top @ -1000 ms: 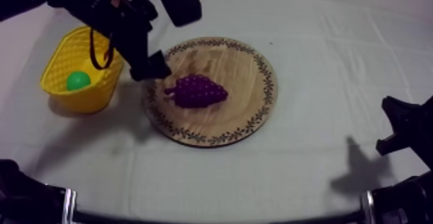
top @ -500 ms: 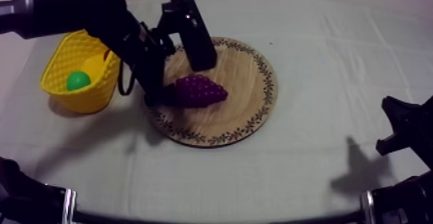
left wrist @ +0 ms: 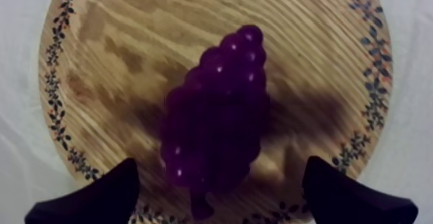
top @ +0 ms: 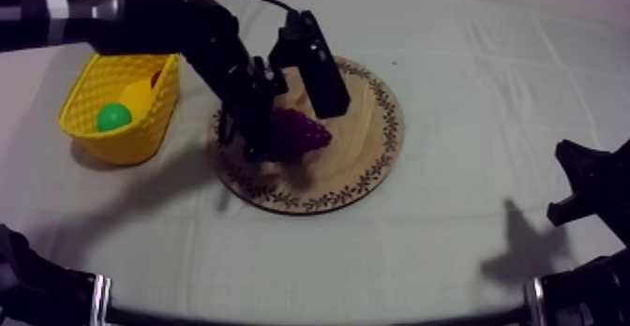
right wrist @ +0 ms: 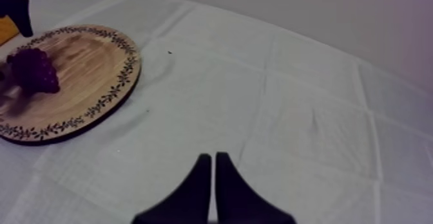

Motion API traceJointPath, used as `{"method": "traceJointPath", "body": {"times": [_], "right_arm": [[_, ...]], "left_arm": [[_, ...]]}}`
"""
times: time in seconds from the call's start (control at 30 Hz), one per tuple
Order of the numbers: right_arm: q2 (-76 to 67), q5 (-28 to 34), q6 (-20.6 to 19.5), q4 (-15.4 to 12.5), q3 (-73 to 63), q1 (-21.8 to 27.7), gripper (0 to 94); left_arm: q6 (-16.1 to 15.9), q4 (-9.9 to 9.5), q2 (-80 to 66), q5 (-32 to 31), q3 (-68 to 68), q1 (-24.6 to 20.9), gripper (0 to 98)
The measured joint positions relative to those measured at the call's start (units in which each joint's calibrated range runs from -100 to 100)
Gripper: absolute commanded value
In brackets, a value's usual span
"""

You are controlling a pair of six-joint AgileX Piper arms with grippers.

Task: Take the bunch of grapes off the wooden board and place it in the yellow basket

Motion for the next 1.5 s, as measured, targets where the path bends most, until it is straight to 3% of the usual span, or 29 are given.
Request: {"method": "traceJointPath", "body": {"times": [0.5,0.8,1.0,1.1,1.5], "right_arm": [[0.0,0.0,0.0,0.0,0.0,0.0,0.4],[0.0,0.0,0.0,0.0,0.0,0.0,0.4],[0.0,0.0,0.0,0.0,0.0,0.0,0.4],[0.0,0.0,0.0,0.0,0.0,0.0,0.4],[0.0,0.0,0.0,0.0,0.0,0.0,0.4]], "left_arm": [[0.9,-0.04,9.0,-1.8,-5.1,0.0,90.7],[1.2,0.27,10.6,-4.4,-5.4,-0.1,69.2],[1.0,0.27,10.7,-4.8,-5.3,-0.3,43.7],[0.7,0.32,10.3,-5.0,-5.0,-0.4,35.4],[1.9,-0.31,2.9,-1.9,-1.8,-1.0,29.6]]}}
